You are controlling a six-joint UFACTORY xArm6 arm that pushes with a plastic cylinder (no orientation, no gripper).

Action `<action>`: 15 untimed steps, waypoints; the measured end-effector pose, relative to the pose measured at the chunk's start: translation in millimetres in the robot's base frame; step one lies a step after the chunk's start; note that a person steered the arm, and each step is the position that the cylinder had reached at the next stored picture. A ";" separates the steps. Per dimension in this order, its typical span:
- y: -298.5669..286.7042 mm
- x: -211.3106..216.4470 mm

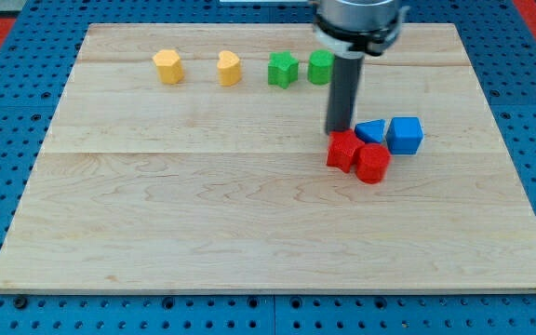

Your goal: Place the green circle towards the top left side of the blue triangle

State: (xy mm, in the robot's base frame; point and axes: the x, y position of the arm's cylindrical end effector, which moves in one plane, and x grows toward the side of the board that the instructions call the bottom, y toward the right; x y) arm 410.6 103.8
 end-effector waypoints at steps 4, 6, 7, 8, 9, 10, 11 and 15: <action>7.5 -99.1; -29.2 -156.3; -39.7 -115.5; -40.4 -85.3; -75.7 -76.7; -102.7 -68.0; -86.8 -48.5; -79.8 -97.9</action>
State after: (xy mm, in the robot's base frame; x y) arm 312.7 23.9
